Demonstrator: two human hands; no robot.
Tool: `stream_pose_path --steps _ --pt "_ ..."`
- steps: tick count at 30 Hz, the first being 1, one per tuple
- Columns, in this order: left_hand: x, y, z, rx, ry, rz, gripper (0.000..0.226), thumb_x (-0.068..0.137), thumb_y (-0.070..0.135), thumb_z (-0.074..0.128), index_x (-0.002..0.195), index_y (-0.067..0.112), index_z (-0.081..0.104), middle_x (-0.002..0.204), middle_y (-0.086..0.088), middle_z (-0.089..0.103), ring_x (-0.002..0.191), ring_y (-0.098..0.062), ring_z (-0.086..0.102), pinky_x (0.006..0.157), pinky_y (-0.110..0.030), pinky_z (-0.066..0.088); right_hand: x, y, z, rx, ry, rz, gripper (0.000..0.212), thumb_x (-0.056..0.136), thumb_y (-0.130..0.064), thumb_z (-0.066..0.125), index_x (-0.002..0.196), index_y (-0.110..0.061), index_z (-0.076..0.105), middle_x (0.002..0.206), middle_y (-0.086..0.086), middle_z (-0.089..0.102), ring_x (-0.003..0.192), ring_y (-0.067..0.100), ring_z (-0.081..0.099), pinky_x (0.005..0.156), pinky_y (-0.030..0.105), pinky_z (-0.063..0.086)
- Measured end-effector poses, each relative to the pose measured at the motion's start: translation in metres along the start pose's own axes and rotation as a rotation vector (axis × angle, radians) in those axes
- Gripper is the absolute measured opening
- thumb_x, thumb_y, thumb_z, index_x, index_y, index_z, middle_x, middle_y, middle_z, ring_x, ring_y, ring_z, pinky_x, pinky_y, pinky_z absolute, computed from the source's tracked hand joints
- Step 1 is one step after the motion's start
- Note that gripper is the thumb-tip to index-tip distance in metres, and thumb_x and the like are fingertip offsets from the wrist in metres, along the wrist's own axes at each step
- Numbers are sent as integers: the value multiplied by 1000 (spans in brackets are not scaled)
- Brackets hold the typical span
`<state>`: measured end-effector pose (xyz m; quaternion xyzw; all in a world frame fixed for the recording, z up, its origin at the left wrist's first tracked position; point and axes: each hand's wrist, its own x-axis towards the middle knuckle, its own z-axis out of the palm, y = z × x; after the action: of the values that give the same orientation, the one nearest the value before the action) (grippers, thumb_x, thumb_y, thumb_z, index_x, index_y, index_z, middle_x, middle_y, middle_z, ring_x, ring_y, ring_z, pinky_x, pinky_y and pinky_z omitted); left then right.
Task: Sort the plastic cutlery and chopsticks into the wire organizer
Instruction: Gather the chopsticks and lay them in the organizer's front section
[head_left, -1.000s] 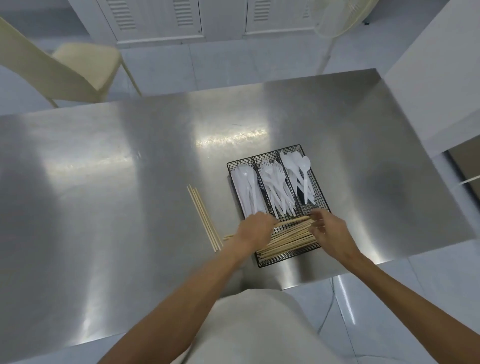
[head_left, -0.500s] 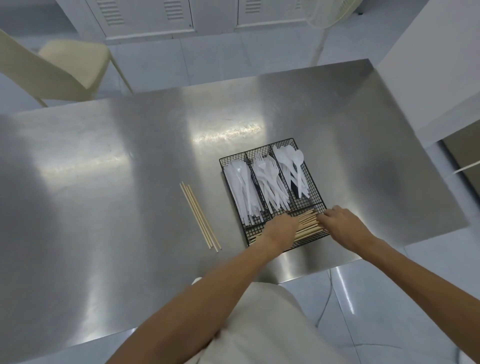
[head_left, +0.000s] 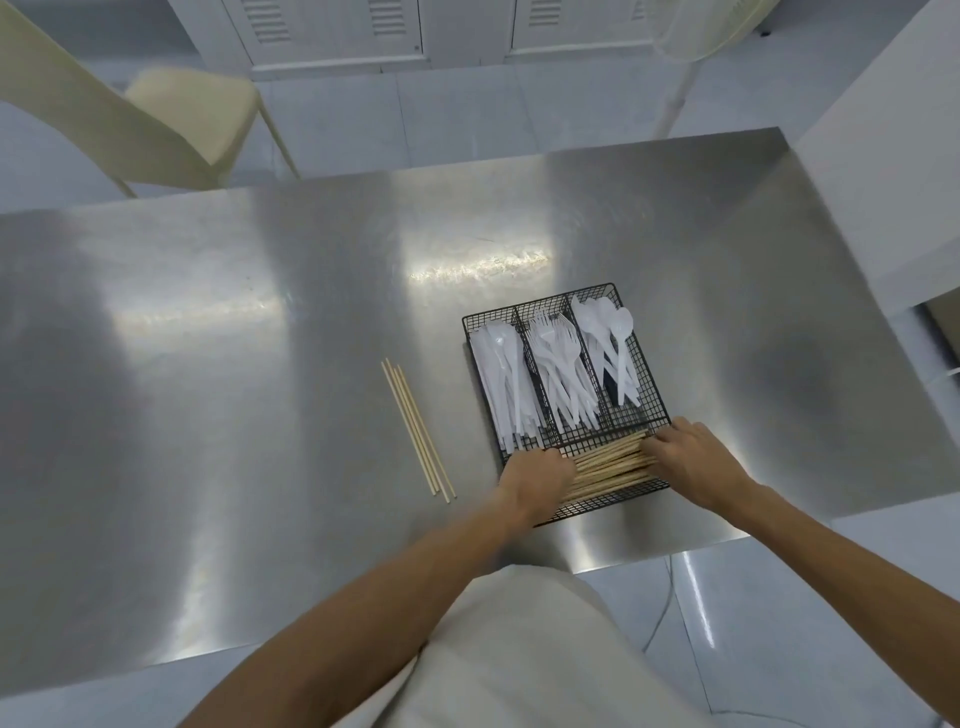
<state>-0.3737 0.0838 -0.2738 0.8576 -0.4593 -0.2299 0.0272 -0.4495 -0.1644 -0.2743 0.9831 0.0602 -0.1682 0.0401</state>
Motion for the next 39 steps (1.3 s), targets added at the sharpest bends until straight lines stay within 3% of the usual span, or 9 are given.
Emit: stream_pose_path --steps 3,6,12,16,20,24,28,34,39 --pt "-2 -6 3 -64 47 -14 18 91 5 51 103 7 64 96 -13 70 87 -34 69 71 -46 58 3 -7 -6 54 5 20 23 85 -26 78 102 -12 74 98 7 71 90 27 61 77 40 52" --pt "-7 -20 5 -210 137 -97 15 92 17 52 99 10 64 95 -10 69 87 -30 68 72 -43 59 8 -26 -20 194 130 17 21 83 -19 81 99 -10 74 91 6 71 83 26 62 73 40 53" --pt "-35 -85 13 -616 352 -523 14 92 35 63 88 22 68 79 11 67 72 -7 64 70 -29 58 48 -105 -64 586 187 34 16 95 -22 69 109 -13 70 94 -3 69 82 8 61 79 25 55" --pt "-55 -140 9 -812 442 -897 12 85 29 69 91 19 69 86 1 71 87 -22 68 77 -31 50 84 -172 -71 761 133 45 15 95 -18 66 108 -11 69 94 0 69 82 8 61 80 23 53" --pt "-62 -174 4 -856 434 -1095 19 84 28 70 93 12 71 94 -8 72 93 -28 67 81 -36 52 118 -226 -59 859 45 139 20 95 -15 66 112 -7 69 100 5 72 88 14 65 84 29 55" --pt "-56 -182 2 -954 361 -1174 31 81 35 75 80 4 74 73 -7 68 75 -26 68 67 -36 53 143 -254 -47 869 -5 329 24 92 -24 69 111 -9 68 99 6 70 92 21 66 82 34 54" --pt "-43 -176 2 -1082 334 -1264 43 78 35 82 102 1 71 99 -14 73 95 -31 71 81 -37 57 157 -272 -41 756 -32 469 21 91 -33 65 97 -13 68 97 5 69 92 27 65 77 38 54" --pt "-29 -167 -7 -1244 317 -1342 20 76 14 78 90 0 73 81 -11 73 75 -24 70 55 -30 49 175 -296 -45 859 -134 691 14 95 -22 53 87 -13 60 98 6 69 97 30 65 78 42 56" --pt "-32 -171 -9 -1152 248 -1291 27 82 22 77 97 1 71 94 -12 74 88 -28 71 63 -31 49 178 -300 -45 885 -167 727 16 95 -25 54 93 -12 63 99 6 70 98 30 65 80 43 56"
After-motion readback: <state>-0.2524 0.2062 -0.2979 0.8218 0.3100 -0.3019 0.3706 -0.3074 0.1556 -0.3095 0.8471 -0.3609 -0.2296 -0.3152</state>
